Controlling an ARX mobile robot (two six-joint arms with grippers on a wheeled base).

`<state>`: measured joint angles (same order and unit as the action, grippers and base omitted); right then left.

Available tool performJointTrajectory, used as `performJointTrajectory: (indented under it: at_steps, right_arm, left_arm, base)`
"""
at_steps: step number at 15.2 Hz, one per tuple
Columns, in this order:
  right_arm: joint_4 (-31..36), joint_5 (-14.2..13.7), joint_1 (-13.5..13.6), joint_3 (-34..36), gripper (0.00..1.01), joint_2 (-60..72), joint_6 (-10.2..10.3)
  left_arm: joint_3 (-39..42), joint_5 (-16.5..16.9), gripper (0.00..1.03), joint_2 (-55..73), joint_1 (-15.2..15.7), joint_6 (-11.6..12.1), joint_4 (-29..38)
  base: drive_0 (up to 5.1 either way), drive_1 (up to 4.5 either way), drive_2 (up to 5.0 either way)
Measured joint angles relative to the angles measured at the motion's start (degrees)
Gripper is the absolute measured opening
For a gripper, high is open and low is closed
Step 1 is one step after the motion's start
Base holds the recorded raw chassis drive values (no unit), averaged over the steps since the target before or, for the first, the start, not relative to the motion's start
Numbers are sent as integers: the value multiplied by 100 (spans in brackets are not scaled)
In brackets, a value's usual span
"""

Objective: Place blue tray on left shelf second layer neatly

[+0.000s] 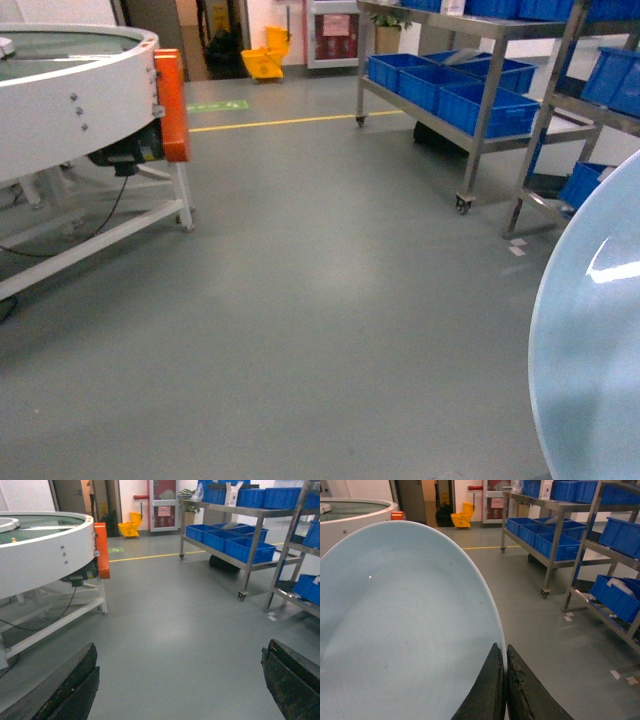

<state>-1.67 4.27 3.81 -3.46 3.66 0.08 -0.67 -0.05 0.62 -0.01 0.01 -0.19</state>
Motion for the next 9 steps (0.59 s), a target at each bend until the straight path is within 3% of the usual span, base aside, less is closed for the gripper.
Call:
performJointTrajectory:
  at_steps: [9]
  right_arm:
    - [-2, 0, -2, 0, 2, 0, -2]
  left_arm:
    - [0, -9, 98, 0, 0, 2, -9]
  base:
    - [-167, 267, -600]
